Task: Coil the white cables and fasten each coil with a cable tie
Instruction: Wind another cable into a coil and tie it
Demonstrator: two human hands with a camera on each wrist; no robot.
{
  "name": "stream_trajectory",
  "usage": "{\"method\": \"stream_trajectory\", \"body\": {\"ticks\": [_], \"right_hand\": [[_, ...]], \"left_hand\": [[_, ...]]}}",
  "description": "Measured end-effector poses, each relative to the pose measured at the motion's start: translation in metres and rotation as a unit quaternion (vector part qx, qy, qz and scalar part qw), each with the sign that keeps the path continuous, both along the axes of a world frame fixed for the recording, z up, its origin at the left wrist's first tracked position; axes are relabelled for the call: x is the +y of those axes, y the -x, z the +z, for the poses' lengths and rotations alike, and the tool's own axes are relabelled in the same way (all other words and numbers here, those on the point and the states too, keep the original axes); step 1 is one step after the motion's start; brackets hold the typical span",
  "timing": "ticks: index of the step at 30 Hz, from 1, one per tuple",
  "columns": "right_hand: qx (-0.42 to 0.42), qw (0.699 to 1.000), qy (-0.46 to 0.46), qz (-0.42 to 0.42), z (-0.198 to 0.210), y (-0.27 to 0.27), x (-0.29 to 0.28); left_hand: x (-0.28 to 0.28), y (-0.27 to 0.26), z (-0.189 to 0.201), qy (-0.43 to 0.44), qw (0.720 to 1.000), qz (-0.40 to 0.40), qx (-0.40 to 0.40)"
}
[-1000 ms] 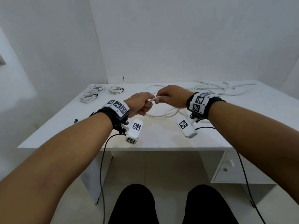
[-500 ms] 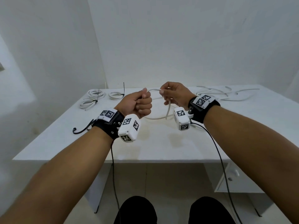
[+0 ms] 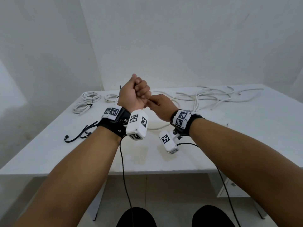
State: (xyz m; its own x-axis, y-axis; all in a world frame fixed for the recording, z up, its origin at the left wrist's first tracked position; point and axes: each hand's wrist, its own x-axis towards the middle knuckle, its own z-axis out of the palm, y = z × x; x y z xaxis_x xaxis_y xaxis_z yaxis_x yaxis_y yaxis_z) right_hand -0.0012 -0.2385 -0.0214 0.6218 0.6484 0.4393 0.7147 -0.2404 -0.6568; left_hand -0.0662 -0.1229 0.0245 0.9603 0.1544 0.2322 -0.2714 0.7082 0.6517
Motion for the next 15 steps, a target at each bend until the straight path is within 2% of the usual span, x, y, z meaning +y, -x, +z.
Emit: {"method": "stream_trajectory", "body": {"ticks": [5, 9, 11, 13, 15], "right_hand": [[-0.01, 0.994, 0.104, 0.012, -0.004, -0.008, -0.002], [-0.018, 0.994, 0.102, -0.031, -0.013, -0.018, -0.019], [-0.023, 0.994, 0.104, -0.038, -0.016, -0.019, -0.026], [-0.046, 0.993, 0.108, -0.023, -0.013, -0.016, -0.028], [-0.089, 0.99, 0.109, 0.012, -0.005, -0.01, -0.027]], "left_hand": [[0.02, -0.021, -0.019, -0.05, 0.982, 0.18, 0.039], [0.041, -0.03, -0.022, -0.137, 0.943, 0.298, 0.048], [0.05, -0.032, -0.025, -0.233, 0.904, 0.352, 0.068], [0.05, -0.033, -0.029, -0.381, 0.841, 0.372, 0.098], [0.046, -0.034, -0.033, -0.518, 0.769, 0.352, 0.128]]}}
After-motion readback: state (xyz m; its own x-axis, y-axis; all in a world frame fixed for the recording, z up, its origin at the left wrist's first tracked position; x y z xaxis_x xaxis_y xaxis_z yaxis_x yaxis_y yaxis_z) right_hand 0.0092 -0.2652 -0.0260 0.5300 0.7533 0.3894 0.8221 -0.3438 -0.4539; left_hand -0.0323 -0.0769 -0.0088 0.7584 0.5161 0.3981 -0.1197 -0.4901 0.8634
